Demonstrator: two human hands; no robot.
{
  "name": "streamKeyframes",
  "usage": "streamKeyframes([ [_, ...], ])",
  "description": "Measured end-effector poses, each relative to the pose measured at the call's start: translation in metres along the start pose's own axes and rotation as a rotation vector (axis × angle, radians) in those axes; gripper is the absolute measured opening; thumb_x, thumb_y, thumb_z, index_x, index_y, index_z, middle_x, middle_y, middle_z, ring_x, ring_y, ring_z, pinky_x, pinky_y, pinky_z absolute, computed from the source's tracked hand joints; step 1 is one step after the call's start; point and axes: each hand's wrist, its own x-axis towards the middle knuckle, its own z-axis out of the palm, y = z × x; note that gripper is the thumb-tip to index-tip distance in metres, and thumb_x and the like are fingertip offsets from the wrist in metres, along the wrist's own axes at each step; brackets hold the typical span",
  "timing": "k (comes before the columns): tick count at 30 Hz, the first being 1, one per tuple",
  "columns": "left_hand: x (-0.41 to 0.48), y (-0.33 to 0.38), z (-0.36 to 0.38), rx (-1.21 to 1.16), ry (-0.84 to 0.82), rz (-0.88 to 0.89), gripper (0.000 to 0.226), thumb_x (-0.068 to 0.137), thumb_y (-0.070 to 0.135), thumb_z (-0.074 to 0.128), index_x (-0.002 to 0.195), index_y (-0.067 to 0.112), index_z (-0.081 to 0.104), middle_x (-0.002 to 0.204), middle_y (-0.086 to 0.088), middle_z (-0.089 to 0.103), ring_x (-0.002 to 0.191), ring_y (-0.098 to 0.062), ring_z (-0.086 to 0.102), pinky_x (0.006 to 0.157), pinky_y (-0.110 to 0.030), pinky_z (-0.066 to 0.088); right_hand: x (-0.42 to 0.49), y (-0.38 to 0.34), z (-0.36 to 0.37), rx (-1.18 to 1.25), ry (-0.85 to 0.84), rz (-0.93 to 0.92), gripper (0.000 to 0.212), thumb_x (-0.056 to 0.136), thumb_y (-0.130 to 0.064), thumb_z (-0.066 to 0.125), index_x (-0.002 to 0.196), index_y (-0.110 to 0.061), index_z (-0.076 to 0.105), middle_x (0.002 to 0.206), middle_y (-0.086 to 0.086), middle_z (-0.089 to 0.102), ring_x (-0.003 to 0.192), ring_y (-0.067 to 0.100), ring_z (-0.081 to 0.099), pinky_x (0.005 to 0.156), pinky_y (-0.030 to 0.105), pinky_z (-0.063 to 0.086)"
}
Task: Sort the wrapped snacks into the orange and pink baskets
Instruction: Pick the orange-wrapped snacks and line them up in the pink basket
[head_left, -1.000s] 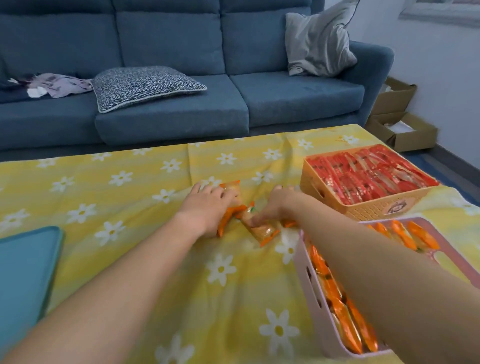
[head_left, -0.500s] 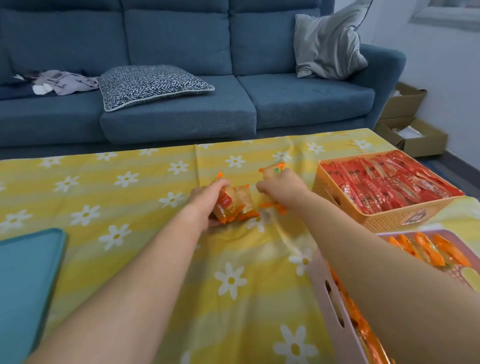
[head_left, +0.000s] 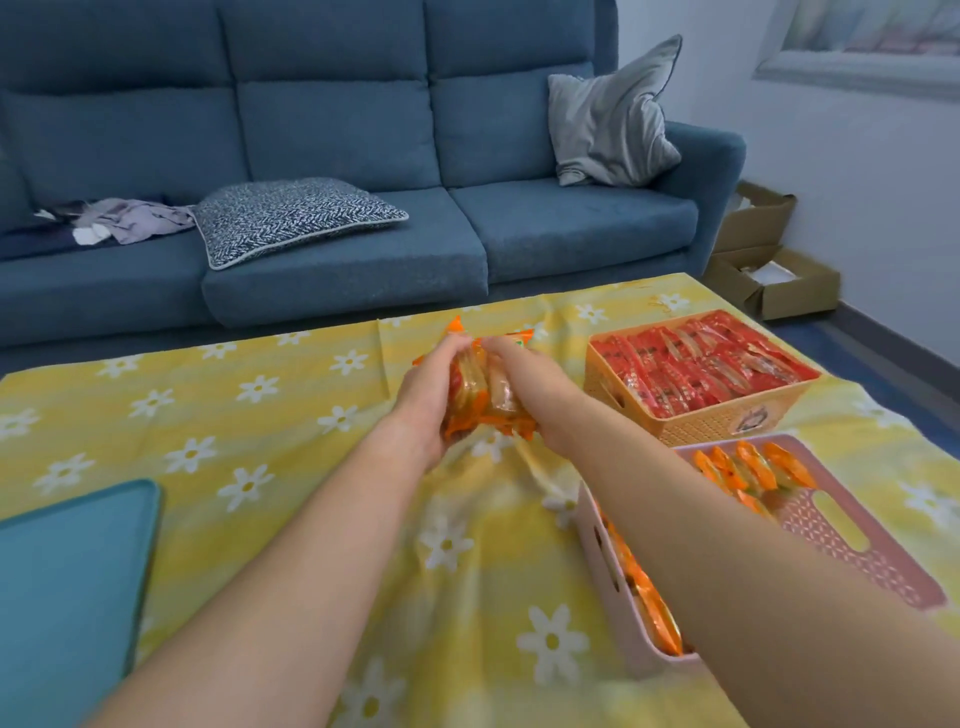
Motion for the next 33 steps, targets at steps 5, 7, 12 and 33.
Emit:
streamKeyframes([
  [5, -0.071, 0.005, 0.082, -0.046, -0.023, 0.111, 0.093, 0.05, 0.058, 0.079, 0.127, 0.016, 0.048, 0.114, -0.012, 0.07, 0.092, -0.026, 0.074, 0.077, -0.046, 0.062, -0.087, -0.005, -0.069, -0.092, 0.186, -0.204, 0.063, 0.096, -0.054, 0.045, 0.145, -0.015, 0.044, 0.134, 0.007, 0.056, 0.123, 0.028, 0.055, 0.102, 0.042, 0.043],
  [7, -0.098, -0.001, 0.116, -0.005, -0.064, 0.166, 0.096, 0.052, 0.062, 0.076, 0.128, 0.012, 0.044, 0.112, -0.011, 0.067, 0.096, -0.025, 0.072, 0.089, -0.05, 0.059, -0.119, 0.0, -0.104, -0.114, 0.244, -0.24, 0.056, 0.1, -0.052, 0.041, 0.144, -0.017, 0.041, 0.131, 0.006, 0.055, 0.122, 0.027, 0.054, 0.104, 0.044, 0.043],
  [12, -0.122, -0.045, 0.151, 0.905, -0.005, 0.169, 0.11, 0.068, 0.09, 0.022, 0.14, 0.014, 0.052, 0.143, -0.012, 0.054, 0.134, -0.037, 0.045, 0.111, -0.05, 0.034, -0.134, 0.056, -0.149, -0.487, 0.32, -0.131, 0.047, 0.104, -0.046, 0.028, 0.138, -0.017, 0.042, 0.139, 0.017, 0.048, 0.129, 0.04, 0.045, 0.109, 0.053, 0.035],
  [33, -0.158, -0.071, 0.124, 0.501, 0.254, 0.492, 0.051, 0.078, 0.029, 0.083, 0.119, 0.032, 0.054, 0.109, 0.006, 0.065, 0.093, -0.012, 0.064, 0.078, -0.035, 0.057, -0.153, 0.062, -0.199, -0.309, 0.243, -0.448, 0.029, 0.1, -0.025, 0.05, 0.124, -0.026, 0.067, 0.113, -0.012, 0.067, 0.099, 0.006, 0.062, 0.076, 0.023, 0.047],
])
